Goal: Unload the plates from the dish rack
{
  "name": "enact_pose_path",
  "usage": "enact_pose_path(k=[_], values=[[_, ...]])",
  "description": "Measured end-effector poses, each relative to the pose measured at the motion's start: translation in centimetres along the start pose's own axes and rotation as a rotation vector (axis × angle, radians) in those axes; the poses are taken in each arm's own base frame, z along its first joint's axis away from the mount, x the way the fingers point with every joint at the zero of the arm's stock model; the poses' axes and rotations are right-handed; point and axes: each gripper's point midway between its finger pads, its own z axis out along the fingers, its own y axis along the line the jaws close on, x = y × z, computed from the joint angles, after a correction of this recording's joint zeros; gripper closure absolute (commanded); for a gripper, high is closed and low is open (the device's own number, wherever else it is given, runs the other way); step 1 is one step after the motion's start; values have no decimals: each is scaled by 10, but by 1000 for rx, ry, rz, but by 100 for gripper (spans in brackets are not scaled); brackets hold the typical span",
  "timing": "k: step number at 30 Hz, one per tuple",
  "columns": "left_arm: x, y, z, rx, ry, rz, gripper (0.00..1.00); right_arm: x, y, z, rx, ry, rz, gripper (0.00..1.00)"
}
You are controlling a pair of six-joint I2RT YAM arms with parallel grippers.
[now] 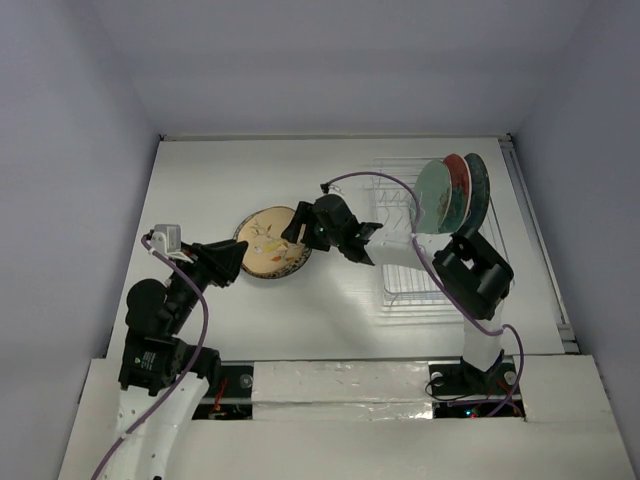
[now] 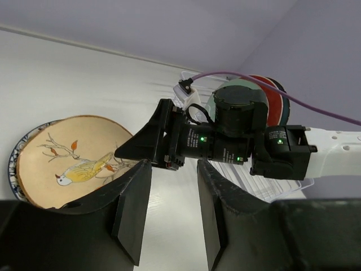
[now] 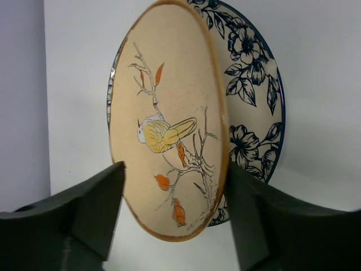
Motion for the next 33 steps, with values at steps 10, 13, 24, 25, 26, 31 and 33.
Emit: enact_pose_path(k=[10, 13, 24, 25, 26, 31, 33], values=[[-34, 12, -15, -139, -102, 63, 50, 0, -22, -13, 110, -6, -127, 0], [-45, 20, -23, -200, -153, 74, 44, -15, -14, -31, 117, -40, -166, 3], [-61, 61, -47, -459, -249, 67, 41, -148, 5, -208, 250, -462, -277, 100], [-62, 63, -48, -474, -257, 64, 40, -169, -5, -236, 289, -529, -262, 100], [-63, 66, -50, -487, -262, 62, 40, -190, -20, -261, 340, -595, -242, 98], [-63, 68, -51, -504, -269, 52, 34, -241, -110, -341, 654, -778, -158, 68], [-63, 67, -51, -499, -268, 49, 32, -241, -137, -349, 758, -760, -163, 59]])
